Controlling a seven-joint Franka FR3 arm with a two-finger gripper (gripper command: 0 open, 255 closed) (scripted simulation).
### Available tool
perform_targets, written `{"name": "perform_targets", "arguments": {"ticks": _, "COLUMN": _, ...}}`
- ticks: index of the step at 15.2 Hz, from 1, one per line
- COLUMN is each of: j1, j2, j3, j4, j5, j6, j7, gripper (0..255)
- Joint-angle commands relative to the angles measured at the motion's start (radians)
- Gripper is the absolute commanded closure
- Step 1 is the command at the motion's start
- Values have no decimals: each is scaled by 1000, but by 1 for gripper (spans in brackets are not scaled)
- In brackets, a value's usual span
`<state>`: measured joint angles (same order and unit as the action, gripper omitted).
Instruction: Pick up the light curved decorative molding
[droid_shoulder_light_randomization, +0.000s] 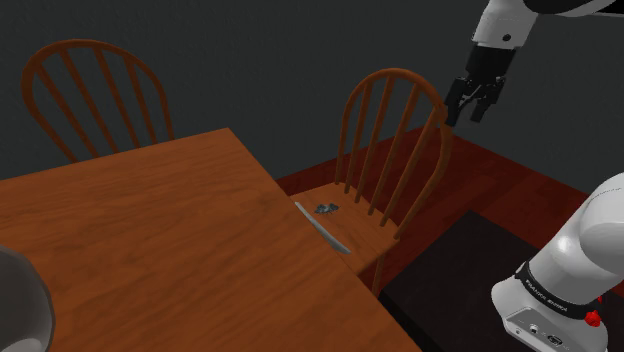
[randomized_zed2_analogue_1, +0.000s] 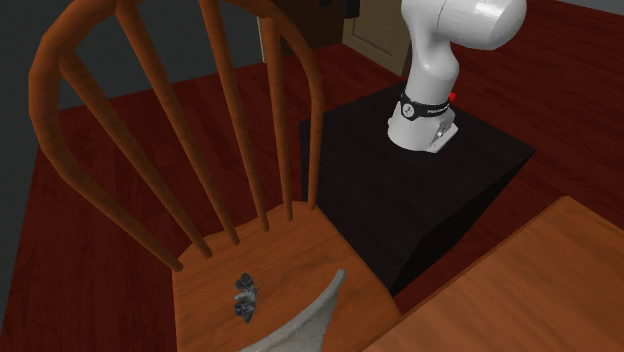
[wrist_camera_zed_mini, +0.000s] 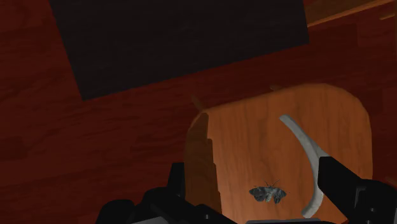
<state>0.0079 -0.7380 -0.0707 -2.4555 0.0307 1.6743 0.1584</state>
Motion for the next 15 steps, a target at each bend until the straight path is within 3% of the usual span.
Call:
{"name": "perform_targets", "arguments": {"ticks": 1, "j1": 0, "j2": 0, "j3": 0, "j4": 0, "j5": 0, "j6": 0, "j7": 0, "gripper": 0}}
{"name": "perform_targets", "arguments": {"ticks": 8, "j1": 50, "j2": 170, "j3": 68, "j4": -56, "j5": 35, "j6": 236, "j7": 38, "gripper": 0}}
{"name": "perform_targets", "arguments": {"ticks": 15, "j1": 91, "j2": 398, "j3": 134, "j4": -43, "j5": 50, "j6": 459, "j7": 80, "gripper": 0}}
